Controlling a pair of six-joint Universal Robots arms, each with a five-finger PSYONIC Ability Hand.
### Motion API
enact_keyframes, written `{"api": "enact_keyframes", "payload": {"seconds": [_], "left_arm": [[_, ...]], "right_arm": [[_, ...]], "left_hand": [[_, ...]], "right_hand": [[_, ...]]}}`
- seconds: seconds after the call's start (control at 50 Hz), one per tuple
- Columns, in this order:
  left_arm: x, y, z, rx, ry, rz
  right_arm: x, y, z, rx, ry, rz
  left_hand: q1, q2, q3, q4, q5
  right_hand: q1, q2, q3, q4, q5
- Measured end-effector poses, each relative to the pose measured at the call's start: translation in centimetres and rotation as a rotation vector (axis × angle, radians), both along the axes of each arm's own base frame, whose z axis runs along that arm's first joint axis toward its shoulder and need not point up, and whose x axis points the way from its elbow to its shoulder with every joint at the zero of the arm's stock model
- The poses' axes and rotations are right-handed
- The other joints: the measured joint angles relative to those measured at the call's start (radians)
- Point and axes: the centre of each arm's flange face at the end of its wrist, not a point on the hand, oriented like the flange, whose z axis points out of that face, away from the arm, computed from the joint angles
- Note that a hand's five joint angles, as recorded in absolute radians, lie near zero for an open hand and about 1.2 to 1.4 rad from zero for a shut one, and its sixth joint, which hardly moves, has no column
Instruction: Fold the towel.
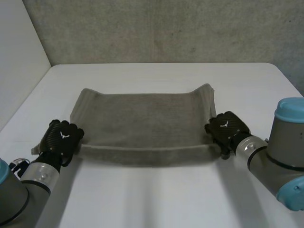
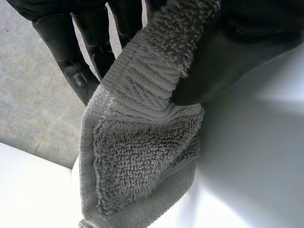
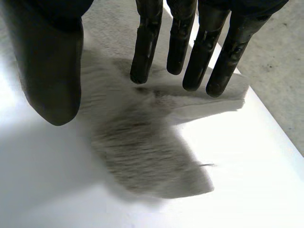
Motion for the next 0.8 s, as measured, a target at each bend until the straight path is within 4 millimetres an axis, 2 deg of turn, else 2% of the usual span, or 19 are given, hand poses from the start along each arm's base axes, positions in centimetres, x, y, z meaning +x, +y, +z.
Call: {"api": "enact_keyframes", "payload": {"seconds": [0.16,0.32,0.44,0.54,0.8], "left_arm": [[0.0,-0.1,0.1,-0.002,0.002,0.000],[0.0,-0.1,0.1,-0.002,0.001,-0.002],[0.0,-0.1,0.0,-0.002,0.001,-0.002],[0.0,-0.1,0.0,0.000,0.000,-0.002],[0.0,-0.1,-0.2,0.005,-0.001,-0.001]], "right_arm": [[-2.0,-1.6,1.7,-0.004,-0.008,-0.058],[-3.5,-3.0,1.7,0.052,-0.026,-0.070],[-3.6,-2.6,1.4,0.166,-0.047,-0.052],[-3.5,-2.0,1.5,0.237,-0.067,-0.040],[-3.2,-0.9,1.6,0.280,-0.074,-0.003]], "left_hand": [[0.000,0.000,0.008,0.001,0.000],[0.000,0.000,0.009,0.001,0.000],[0.000,0.000,0.010,0.001,0.000],[0.000,0.000,0.010,0.001,0.000],[0.000,0.000,0.010,0.001,0.000]], "right_hand": [[0.000,0.000,0.000,0.000,0.002],[0.000,0.000,0.000,0.000,0.010],[-0.008,-0.007,-0.008,-0.001,-0.004],[-0.095,-0.111,-0.099,-0.104,-0.103],[-0.163,-0.157,-0.156,-0.167,-0.166]]}}
